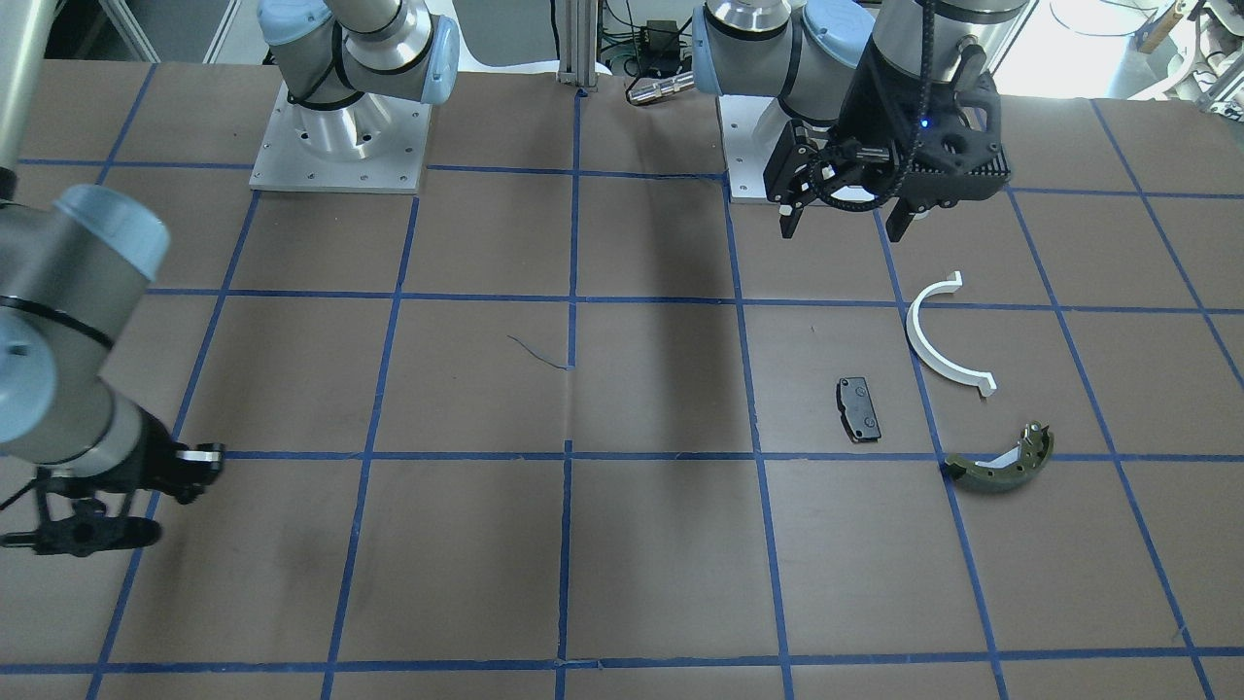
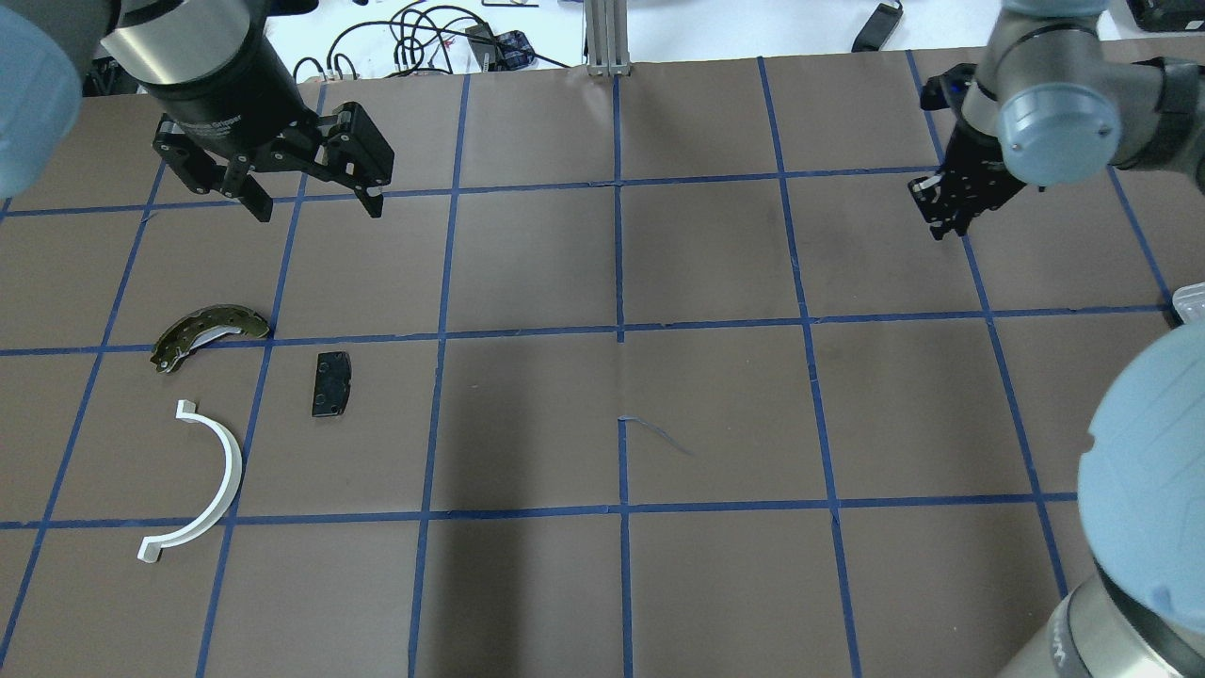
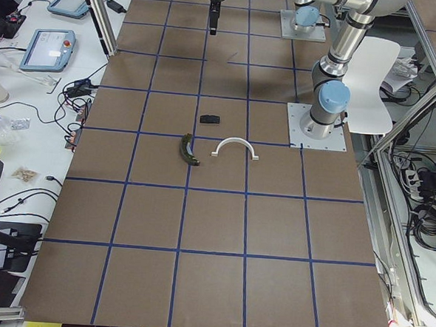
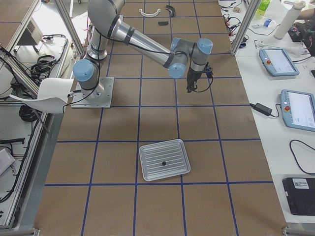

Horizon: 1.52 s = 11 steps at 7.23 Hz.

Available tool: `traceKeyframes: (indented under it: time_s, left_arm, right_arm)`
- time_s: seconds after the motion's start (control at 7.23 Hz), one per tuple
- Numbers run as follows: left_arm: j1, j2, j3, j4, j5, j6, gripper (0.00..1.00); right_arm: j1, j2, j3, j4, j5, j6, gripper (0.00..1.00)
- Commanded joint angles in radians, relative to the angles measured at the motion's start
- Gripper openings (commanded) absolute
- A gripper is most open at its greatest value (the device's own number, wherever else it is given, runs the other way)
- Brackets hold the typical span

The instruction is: Place bearing gear from tray to pile

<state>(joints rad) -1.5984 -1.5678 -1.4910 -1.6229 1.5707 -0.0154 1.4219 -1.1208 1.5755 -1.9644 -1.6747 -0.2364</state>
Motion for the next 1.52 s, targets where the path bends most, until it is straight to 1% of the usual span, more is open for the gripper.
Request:
traceKeyframes:
  time_s: [0.0, 0.28, 0.55, 0.69, 0.83, 0.97, 1.11, 1.24, 1.38]
  left_arm:
    - [0.000, 0.000, 0.000, 0.000, 0.000, 0.000, 1.00]
    - [0.000, 0.000, 0.000, 0.000, 0.000, 0.000, 1.00]
    - [0.000, 0.000, 0.000, 0.000, 0.000, 0.000, 1.00]
    - [0.000, 0.000, 0.000, 0.000, 0.000, 0.000, 1.00]
    - [0.000, 0.000, 0.000, 0.000, 0.000, 0.000, 1.00]
    - [0.002, 0.000, 0.000, 0.000, 0.000, 0.000, 1.00]
    - [0.002, 0.000, 0.000, 0.000, 0.000, 0.000, 1.00]
    - [0.002, 0.000, 0.000, 0.000, 0.000, 0.000, 1.00]
    - [0.002, 0.000, 0.000, 0.000, 0.000, 0.000, 1.00]
  right_arm:
    - [0.229, 0.004, -0.002, -0.008, 0.039, 0.312, 0.00]
    - [0.336, 0.007, 0.000, -0.011, 0.105, 0.389, 0.00]
    - [0.437, 0.045, 0.001, -0.030, 0.128, 0.419, 0.00]
    - [0.483, 0.071, 0.000, -0.092, 0.133, 0.477, 0.00]
    - [0.500, 0.093, 0.001, -0.121, 0.133, 0.509, 0.00]
    - [0.526, 0.113, 0.001, -0.123, 0.133, 0.522, 0.00]
    - [0.557, 0.117, 0.001, -0.126, 0.131, 0.546, 0.15]
    - [0.558, 0.118, 0.003, -0.122, 0.128, 0.546, 0.79]
    - [0.558, 0.113, 0.003, -0.122, 0.119, 0.548, 1.00]
